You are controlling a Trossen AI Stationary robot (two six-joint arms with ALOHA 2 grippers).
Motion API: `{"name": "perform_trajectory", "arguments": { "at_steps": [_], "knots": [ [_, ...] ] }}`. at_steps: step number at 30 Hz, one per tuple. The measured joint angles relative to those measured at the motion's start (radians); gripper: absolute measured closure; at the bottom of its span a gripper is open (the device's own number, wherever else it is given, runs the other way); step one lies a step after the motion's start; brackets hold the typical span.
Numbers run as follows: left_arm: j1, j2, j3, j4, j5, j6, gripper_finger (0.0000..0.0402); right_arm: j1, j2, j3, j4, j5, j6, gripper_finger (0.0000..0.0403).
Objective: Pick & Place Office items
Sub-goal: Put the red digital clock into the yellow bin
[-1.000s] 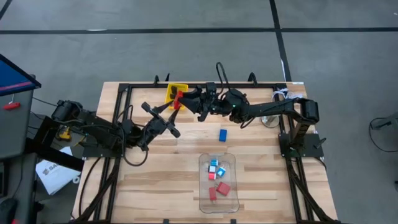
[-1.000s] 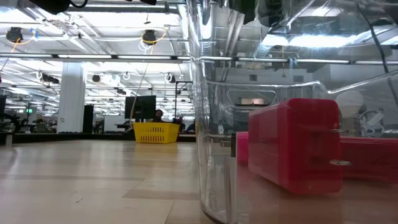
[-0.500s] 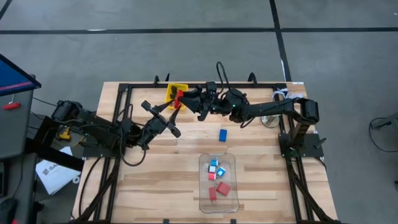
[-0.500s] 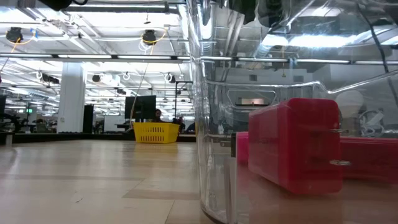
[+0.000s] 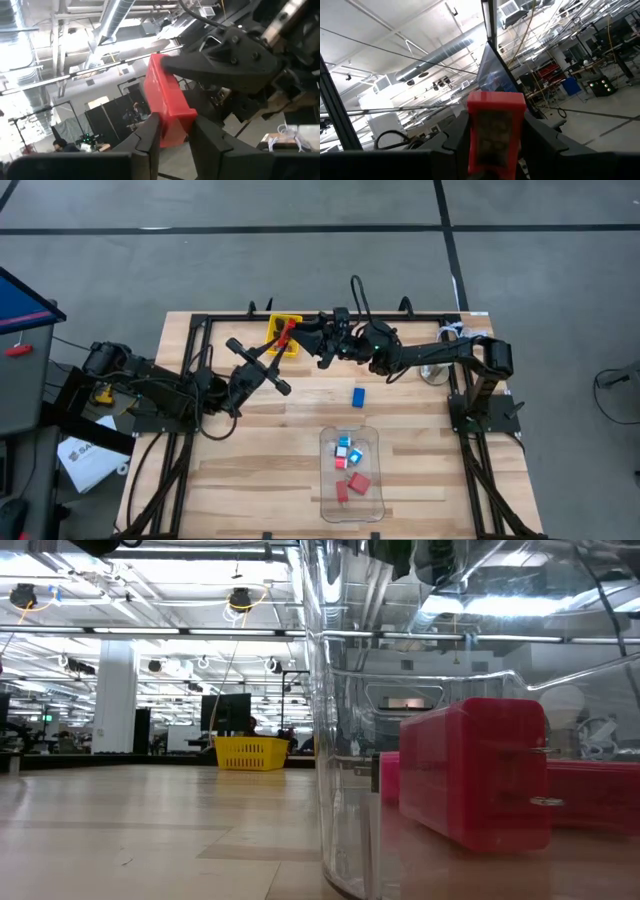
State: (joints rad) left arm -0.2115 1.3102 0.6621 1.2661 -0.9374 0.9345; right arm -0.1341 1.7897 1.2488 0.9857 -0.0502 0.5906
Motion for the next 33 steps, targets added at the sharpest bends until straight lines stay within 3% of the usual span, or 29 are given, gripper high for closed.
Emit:
{"name": "perform_trajectory", "arguments": {
  "at_steps": [10, 17, 28, 33],
  "knots": [
    [-0.001, 0.0, 0.002, 0.038, 0.003, -0.025, 0.0333, 0.001, -0.001, -0.001, 0.015, -0.017, -0.015, 0.0323],
    [-0.001, -0.01, 0.0, 0.093, -0.042, 0.074, 0.0335, 0.02, -0.001, 0.0, 0.018, -0.017, -0.033, 0.0337],
    [0.034, -0.104, -0.004, 0.069, -0.195, 0.19, 0.0335, 0.068, 0.0, -0.039, -0.015, -0.023, -0.041, 0.0336],
    [0.032, -0.141, -0.004, -0.077, -0.313, 0.214, 0.0335, 0.089, -0.011, -0.072, -0.087, -0.027, -0.044, 0.0336]
  ]
}}
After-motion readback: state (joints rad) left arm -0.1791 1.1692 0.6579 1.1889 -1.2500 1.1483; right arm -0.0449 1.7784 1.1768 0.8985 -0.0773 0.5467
